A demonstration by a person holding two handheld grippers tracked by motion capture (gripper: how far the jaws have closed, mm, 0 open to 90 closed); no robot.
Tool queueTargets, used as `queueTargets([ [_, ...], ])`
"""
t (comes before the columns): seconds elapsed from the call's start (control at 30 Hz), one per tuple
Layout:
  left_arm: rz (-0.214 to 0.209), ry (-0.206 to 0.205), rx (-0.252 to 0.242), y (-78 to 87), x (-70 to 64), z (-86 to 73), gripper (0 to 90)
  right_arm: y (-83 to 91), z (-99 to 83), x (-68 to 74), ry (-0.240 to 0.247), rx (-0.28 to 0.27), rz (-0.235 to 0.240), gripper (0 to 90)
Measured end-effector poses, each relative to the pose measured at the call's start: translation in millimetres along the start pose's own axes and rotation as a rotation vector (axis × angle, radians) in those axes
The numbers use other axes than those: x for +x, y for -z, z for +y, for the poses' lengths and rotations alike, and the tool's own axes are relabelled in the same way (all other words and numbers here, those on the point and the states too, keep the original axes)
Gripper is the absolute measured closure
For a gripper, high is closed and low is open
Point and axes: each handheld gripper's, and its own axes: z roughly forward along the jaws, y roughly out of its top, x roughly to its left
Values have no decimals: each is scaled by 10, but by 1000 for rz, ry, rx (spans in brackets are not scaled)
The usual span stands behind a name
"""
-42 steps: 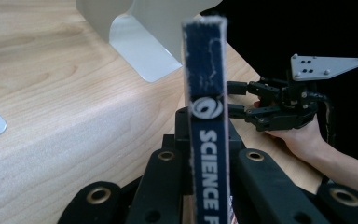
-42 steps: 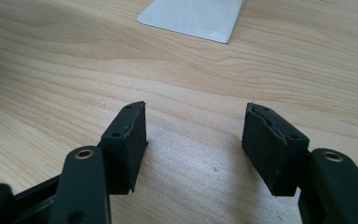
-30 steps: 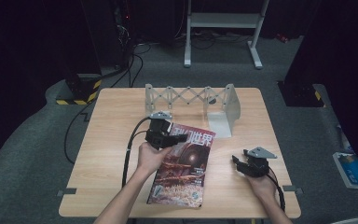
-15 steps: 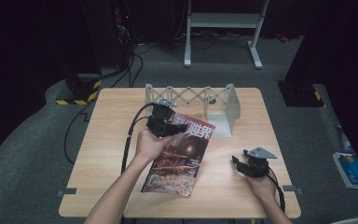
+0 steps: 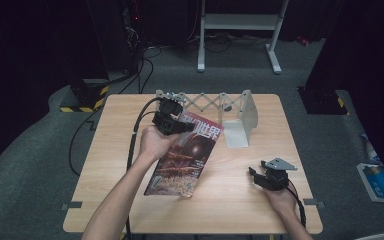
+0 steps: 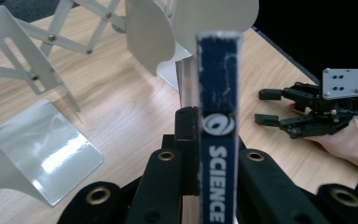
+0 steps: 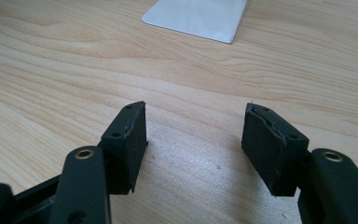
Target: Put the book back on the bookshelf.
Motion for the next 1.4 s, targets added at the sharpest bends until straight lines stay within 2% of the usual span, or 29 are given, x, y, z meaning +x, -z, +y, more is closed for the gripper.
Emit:
queueTargets([
  [0.17,5,19,26,26,108,61,836,0,0,1,5,-2,3,404],
  [0.53,58,8,61,74,246,226,836,-1,0,-1,8,-3,4,404],
  [0.87,109,27,43,196,376,299,836,-2,0,-1,8,-3,5,404],
  [1.23,143,72,-45,322,508,284,838,-2,0,-1,8,-4,5,404],
  [1.4,161,88,-56,372,552,295,837,-1,0,0,8,-3,5,404],
])
